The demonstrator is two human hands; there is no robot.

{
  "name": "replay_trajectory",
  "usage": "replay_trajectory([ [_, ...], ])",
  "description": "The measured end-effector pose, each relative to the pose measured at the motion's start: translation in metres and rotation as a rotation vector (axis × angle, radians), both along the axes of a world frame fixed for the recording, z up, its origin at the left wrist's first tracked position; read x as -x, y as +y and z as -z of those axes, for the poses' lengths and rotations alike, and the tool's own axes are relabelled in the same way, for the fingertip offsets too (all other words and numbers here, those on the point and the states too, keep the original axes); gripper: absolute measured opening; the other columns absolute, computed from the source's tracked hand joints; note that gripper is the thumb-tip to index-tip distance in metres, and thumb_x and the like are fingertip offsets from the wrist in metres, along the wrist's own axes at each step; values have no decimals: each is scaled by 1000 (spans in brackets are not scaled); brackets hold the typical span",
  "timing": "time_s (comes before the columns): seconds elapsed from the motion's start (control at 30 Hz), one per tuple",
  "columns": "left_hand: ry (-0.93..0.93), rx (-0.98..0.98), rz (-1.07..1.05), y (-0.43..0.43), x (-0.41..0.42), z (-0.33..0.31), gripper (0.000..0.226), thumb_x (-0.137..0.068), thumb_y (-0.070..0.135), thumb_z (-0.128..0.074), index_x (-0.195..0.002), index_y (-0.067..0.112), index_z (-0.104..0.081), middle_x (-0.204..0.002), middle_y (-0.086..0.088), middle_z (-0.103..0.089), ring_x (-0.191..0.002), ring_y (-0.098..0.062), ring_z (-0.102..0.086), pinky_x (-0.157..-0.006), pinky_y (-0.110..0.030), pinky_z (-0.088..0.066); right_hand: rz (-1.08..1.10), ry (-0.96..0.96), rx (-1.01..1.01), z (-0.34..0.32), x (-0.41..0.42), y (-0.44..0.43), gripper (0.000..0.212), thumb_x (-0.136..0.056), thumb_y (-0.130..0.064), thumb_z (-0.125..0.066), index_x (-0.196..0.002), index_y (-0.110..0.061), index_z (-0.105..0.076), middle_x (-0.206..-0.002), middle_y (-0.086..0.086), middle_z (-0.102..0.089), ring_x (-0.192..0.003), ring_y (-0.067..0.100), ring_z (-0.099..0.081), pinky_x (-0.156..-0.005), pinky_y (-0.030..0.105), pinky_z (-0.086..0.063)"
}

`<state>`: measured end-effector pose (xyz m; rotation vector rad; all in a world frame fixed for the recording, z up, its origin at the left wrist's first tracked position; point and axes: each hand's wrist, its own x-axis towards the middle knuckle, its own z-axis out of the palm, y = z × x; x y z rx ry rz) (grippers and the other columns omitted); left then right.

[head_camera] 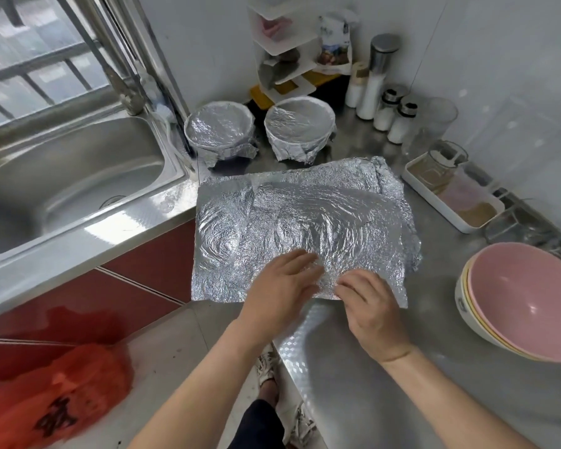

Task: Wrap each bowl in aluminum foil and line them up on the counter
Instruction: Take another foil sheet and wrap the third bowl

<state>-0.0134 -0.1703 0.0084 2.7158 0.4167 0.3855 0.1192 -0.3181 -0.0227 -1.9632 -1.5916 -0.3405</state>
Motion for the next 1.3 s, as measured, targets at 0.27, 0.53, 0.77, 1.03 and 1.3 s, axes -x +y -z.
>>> replay_trajectory([
  [0.27, -36, -80, 71, 2, 5, 2, 30, -93, 38, -53, -98, 19, -75, -120, 0, -68, -116, -25, -60, -91, -41, -54, 3, -17, -10, 0, -5, 0, 20, -89, -2, -50, -75, -9, -63, -82, 7, -59, -75, 25, -49, -65, 37, -47],
  [0.53, 86, -72, 54, -5, 12, 8, 43, -94, 44, -49, -127, 21, -64, -139, -1, -56, -133, -25, -48, -105, -51, -44, -52, -53, 11, 2, -8, -3, 22, -89, -2, -50, -72, -10, -61, -81, 7, -58, -74, 24, -49, -64, 34, -44],
  [0.77, 112, -118, 26, -1, 8, 8, 37, -98, 39, -43, -127, 26, -61, -139, 1, -56, -136, -24, -45, -111, -53, -34, 17, -26, 66, -1, -5, -3, 15, -81, 1, -52, -74, -12, -57, -79, 7, -55, -70, 26, -49, -60, 37, -42],
  [1.03, -21, -101, 14, -4, 7, 7, 30, -96, 35, -51, -111, 20, -71, -119, 2, -67, -118, -19, -56, -105, -41, -41, 66, 46, 94, -1, 2, -1, 15, -82, -2, -48, -74, -10, -60, -79, 7, -55, -72, 28, -51, -62, 41, -47],
  [1.3, -94, -115, -22, -6, 6, 14, 29, -94, 33, -52, -102, 17, -75, -111, -1, -70, -108, -24, -62, -82, -36, -57, -9, 185, 207, -8, -1, -4, 16, -72, -12, -59, -88, -11, -60, -89, 4, -52, -82, 26, -53, -69, 43, -48],
])
